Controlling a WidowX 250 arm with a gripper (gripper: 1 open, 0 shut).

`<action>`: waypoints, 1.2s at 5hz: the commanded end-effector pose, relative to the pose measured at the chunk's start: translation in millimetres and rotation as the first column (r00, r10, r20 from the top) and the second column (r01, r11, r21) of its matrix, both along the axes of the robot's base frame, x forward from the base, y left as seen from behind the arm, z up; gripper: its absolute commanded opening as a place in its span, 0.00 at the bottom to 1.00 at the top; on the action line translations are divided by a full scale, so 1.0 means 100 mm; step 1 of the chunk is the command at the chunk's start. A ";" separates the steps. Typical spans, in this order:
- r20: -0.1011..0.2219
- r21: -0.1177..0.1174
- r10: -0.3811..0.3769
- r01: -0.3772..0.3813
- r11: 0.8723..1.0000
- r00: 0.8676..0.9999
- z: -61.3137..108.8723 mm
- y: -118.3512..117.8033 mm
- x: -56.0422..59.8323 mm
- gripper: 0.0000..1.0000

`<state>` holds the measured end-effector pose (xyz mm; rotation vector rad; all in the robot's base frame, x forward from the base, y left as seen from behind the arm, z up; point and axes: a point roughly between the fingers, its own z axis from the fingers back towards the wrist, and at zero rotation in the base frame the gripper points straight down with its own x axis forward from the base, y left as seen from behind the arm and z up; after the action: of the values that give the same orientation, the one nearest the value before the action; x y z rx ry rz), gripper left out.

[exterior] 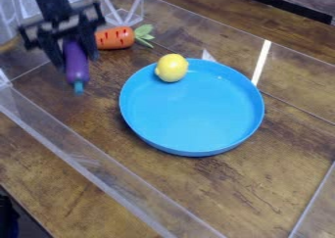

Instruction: Put the purple eggplant on the blue tray

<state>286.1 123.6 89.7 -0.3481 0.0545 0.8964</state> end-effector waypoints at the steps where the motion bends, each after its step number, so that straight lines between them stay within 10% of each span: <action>1: 0.062 -0.008 -0.021 0.022 1.000 0.998 0.39 -0.23 -0.03 0.00; 4: 0.064 -0.026 -0.230 0.232 0.972 0.971 0.48 -0.97 -0.16 0.00; 6: 0.071 -0.022 -0.374 0.376 0.926 0.925 0.51 -1.22 -0.30 0.00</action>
<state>257.7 4.4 129.7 -0.3852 0.1161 0.5309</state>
